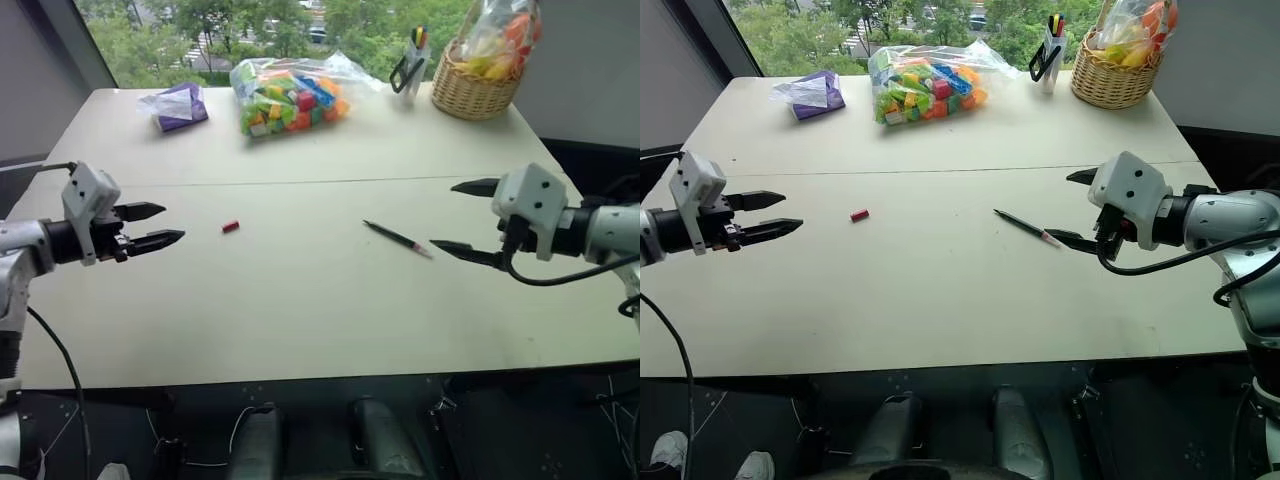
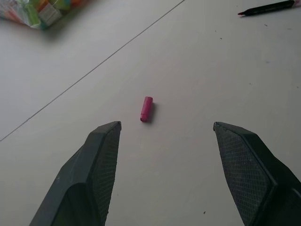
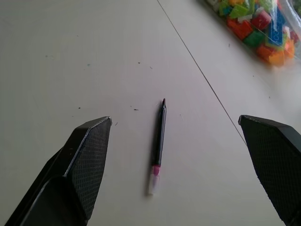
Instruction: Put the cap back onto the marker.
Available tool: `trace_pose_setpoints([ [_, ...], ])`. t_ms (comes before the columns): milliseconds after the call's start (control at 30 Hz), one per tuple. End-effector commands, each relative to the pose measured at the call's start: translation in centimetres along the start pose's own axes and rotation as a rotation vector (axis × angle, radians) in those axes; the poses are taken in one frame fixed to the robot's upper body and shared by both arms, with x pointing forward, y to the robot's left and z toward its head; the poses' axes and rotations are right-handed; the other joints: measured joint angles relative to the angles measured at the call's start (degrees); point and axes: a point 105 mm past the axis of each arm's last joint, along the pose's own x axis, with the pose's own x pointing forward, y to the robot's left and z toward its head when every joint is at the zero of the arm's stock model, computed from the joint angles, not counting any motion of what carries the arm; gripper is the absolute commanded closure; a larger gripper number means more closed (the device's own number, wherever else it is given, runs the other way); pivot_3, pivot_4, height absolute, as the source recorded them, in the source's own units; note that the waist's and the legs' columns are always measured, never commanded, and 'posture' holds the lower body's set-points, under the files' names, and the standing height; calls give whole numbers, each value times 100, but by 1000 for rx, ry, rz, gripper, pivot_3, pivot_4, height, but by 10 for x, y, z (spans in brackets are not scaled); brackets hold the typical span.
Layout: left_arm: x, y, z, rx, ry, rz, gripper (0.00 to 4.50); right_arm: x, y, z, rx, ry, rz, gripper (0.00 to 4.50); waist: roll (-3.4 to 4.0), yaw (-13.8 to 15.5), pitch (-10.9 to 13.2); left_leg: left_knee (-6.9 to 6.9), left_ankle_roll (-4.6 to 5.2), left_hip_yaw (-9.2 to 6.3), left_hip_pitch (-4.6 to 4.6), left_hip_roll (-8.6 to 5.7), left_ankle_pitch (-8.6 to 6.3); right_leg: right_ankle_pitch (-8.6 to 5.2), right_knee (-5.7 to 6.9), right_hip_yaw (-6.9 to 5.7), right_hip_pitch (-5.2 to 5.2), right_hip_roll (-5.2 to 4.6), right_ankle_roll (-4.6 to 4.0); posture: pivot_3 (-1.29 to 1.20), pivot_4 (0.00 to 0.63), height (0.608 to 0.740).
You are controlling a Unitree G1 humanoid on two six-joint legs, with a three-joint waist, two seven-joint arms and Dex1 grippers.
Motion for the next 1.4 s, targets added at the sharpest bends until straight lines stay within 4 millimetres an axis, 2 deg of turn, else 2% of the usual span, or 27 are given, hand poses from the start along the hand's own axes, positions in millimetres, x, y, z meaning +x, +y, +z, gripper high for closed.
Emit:
trace_pose_setpoints([
  [33, 0, 1, 6, 31, -15, 7, 1235, -2, -1, 13, -32, -35, -14, 35, 0, 1, 0, 0, 0, 0, 0, 0, 0, 0, 0, 0, 0, 0, 0, 0, 150, 740],
  [333, 6, 0, 2, 27, -13, 7, 1235, -2, 1, 14, -32, -35, -7, 35, 0, 2, 0, 2, 0, 0, -1, 0, 0, 2, 1, 0, 0, 0, 3, 0, 150, 740],
  [567, 19, -1, -6, 18, -18, 8, 1235, 0, 5, 17, 2, -62, -1, 35, 0, 8, 0, 6, 0, -1, -2, -1, 0, 3, 4, 0, 0, 0, 4, 0, 150, 740],
  [800, 67, 3, -23, 56, -32, 25, 1235, 8, 21, 14, 72, -81, 11, 35, -3, 31, 0, 19, 0, -5, -9, -7, 1, 7, 7, -3, 2, -1, 9, 0, 150, 740],
  [967, 92, 6, -32, 68, -19, 19, 1235, 7, 28, 10, 83, -65, 23, 35, -4, 23, 0, 21, 0, -6, -11, -9, 1, 12, 7, -3, 1, -1, 18, 0, 150, 740],
  [1400, 123, 12, -49, -15, 18, 84, 1235, -2, 26, 8, 78, -44, -21, 35, -5, 23, 0, 24, 0, -9, -14, -13, 1, 16, 8, -3, 1, -2, 25, 0, 150, 740],
])
